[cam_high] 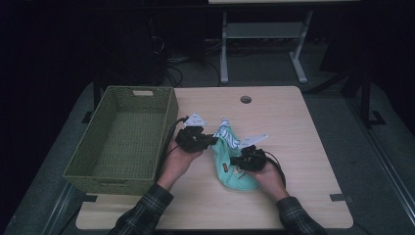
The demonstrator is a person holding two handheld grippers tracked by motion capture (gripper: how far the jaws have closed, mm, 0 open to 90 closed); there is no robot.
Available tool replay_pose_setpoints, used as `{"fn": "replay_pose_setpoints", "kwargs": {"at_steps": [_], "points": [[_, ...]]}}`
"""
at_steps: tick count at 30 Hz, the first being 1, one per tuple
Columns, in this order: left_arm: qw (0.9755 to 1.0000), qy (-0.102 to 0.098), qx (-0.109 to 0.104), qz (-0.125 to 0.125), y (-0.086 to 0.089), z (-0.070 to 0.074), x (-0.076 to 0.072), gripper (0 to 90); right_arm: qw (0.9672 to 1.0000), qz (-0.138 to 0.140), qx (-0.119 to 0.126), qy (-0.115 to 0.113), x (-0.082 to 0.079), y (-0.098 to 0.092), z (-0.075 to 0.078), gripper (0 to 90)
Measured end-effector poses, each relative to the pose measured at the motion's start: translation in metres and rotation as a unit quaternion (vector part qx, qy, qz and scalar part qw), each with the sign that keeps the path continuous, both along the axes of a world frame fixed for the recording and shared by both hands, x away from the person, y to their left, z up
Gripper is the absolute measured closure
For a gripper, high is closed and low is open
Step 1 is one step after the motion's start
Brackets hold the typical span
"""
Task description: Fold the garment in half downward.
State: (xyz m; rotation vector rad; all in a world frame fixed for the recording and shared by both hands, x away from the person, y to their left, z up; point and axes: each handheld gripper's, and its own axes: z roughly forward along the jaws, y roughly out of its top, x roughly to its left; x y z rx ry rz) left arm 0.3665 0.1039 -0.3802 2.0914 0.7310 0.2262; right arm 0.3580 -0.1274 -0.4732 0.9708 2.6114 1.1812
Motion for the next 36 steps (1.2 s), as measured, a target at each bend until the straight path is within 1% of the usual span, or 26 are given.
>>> {"fn": "replay_pose_setpoints", "kwargs": {"at_steps": [1, 3, 4, 6, 9, 12, 16, 19, 22, 25, 27, 28, 30, 31, 32, 34, 35, 36], "points": [[1.0000, -0.001, 0.000, 0.003, 0.000, 0.000, 0.000, 83.9, 1.0000, -0.001, 0.000, -0.001, 0.001, 0.001, 0.000, 89.9], [1.0000, -0.003, 0.007, 0.001, 0.001, -0.001, 0.001, 83.9, 1.0000, -0.003, -0.002, -0.002, 0.002, 0.002, 0.001, 89.9], [1.0000, -0.002, 0.004, 0.003, 0.001, -0.002, 0.002, 83.9, 1.0000, -0.002, -0.001, -0.003, 0.002, 0.000, 0.002, 89.9], [1.0000, -0.003, 0.005, 0.002, 0.002, -0.002, 0.002, 83.9, 1.0000, -0.004, 0.003, -0.005, 0.000, -0.006, 0.006, 89.9], [0.9999, -0.003, 0.011, 0.001, 0.002, -0.003, 0.003, 83.9, 0.9999, -0.010, 0.007, -0.007, -0.007, -0.020, 0.014, 89.9], [0.9999, -0.005, 0.016, 0.003, 0.002, -0.003, 0.003, 83.9, 0.9999, -0.012, -0.001, -0.010, -0.016, -0.036, 0.018, 89.9], [0.9996, -0.008, 0.025, 0.002, 0.003, -0.003, 0.003, 83.8, 0.9996, -0.022, -0.015, -0.007, -0.030, -0.060, 0.017, 89.9], [0.9994, -0.012, 0.033, 0.002, 0.003, -0.004, 0.004, 83.8, 0.9994, -0.032, -0.016, 0.000, -0.040, -0.075, 0.015, 89.8], [0.9993, -0.014, 0.035, 0.003, 0.002, -0.004, 0.003, 83.8, 0.9993, -0.034, -0.017, 0.007, -0.048, -0.085, 0.013, 89.9], [0.9993, -0.013, 0.036, 0.003, 0.002, -0.004, 0.003, 83.8, 0.9991, -0.031, -0.026, 0.016, -0.052, -0.088, 0.008, 89.9], [0.9991, -0.016, 0.038, -0.002, 0.001, -0.004, 0.002, 83.8, 0.9992, -0.028, -0.022, 0.017, -0.053, -0.088, 0.006, 89.9], [0.9991, -0.014, 0.039, -0.003, 0.000, -0.004, 0.001, 83.8, 0.9991, -0.030, -0.023, 0.020, -0.053, -0.087, 0.007, 89.9], [0.9988, -0.017, 0.044, -0.010, 0.000, -0.004, 0.001, 83.8, 0.9992, -0.027, -0.024, 0.017, -0.052, -0.085, 0.006, 89.9], [0.9991, -0.016, 0.039, -0.009, -0.001, -0.004, 0.000, 83.7, 0.9991, -0.028, -0.024, 0.020, -0.052, -0.083, 0.006, 89.9], [0.9989, -0.015, 0.043, -0.013, -0.001, -0.004, -0.001, 83.7, 0.9991, -0.025, -0.026, 0.020, -0.052, -0.081, 0.005, 89.9], [0.9988, -0.018, 0.042, -0.019, -0.003, -0.004, -0.002, 83.7, 0.9993, -0.020, -0.027, 0.019, -0.051, -0.078, 0.005, 89.9], [0.9985, -0.019, 0.045, -0.025, -0.004, -0.004, -0.003, 83.7, 0.9993, -0.017, -0.030, 0.017, -0.051, -0.076, 0.005, 89.9], [0.9982, -0.021, 0.047, -0.031, -0.006, -0.004, -0.005, 83.7, 0.9993, -0.018, -0.027, 0.020, -0.051, -0.075, 0.005, 89.9]]}}
